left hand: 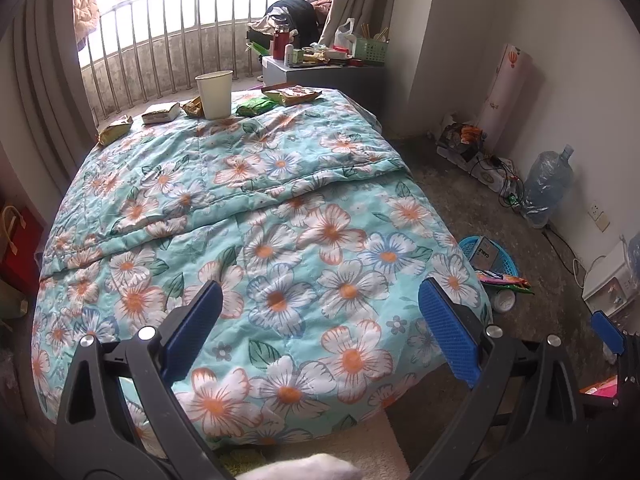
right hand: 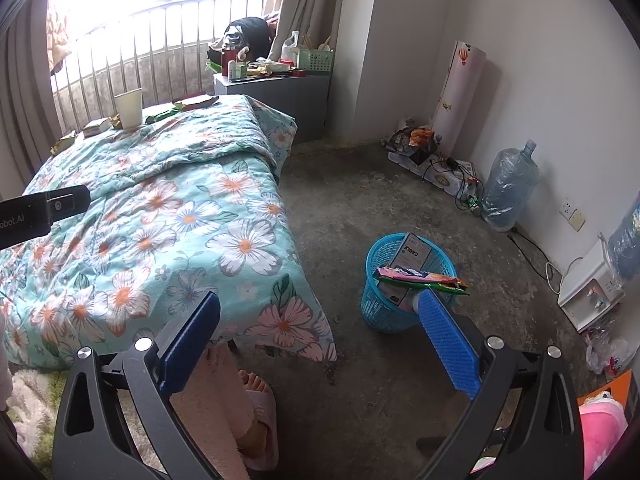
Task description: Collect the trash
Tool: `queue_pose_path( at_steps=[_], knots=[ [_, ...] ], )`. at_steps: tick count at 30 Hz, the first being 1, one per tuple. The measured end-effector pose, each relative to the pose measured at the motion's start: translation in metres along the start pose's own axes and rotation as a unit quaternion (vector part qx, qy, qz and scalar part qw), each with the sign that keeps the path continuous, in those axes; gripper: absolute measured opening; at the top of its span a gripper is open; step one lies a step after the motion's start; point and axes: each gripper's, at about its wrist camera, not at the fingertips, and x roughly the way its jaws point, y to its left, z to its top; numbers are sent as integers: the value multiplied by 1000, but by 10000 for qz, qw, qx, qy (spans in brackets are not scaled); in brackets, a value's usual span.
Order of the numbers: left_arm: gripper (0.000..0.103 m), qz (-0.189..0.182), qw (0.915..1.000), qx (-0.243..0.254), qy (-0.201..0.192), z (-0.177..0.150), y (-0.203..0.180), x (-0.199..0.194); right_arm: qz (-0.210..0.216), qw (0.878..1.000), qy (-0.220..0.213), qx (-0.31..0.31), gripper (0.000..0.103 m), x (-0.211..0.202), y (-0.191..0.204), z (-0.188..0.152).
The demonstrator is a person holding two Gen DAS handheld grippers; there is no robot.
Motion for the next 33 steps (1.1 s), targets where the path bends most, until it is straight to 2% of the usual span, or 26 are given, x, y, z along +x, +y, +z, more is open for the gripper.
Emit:
queue_pose_path(
  at_steps=[33],
  knots=[
    [94, -6, 10000, 0, 26, -2, -4, 1, 25, 10000, 21, 26, 97, 3, -1, -3]
  ],
)
